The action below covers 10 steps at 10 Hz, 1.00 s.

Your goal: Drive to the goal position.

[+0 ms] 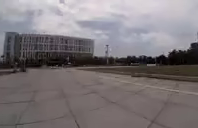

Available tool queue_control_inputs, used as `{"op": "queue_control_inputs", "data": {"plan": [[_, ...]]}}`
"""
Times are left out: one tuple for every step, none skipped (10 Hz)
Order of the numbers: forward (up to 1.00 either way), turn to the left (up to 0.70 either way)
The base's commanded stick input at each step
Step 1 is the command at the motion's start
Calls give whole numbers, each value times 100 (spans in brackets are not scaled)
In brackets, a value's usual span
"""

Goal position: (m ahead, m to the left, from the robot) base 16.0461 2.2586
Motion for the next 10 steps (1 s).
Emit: {"op": "queue_control_inputs", "data": {"plan": [[70,0],[70,0],[70,0],[70,6],[70,35],[70,35],[70,35],[70,35],[70,35],[70,18]]}}
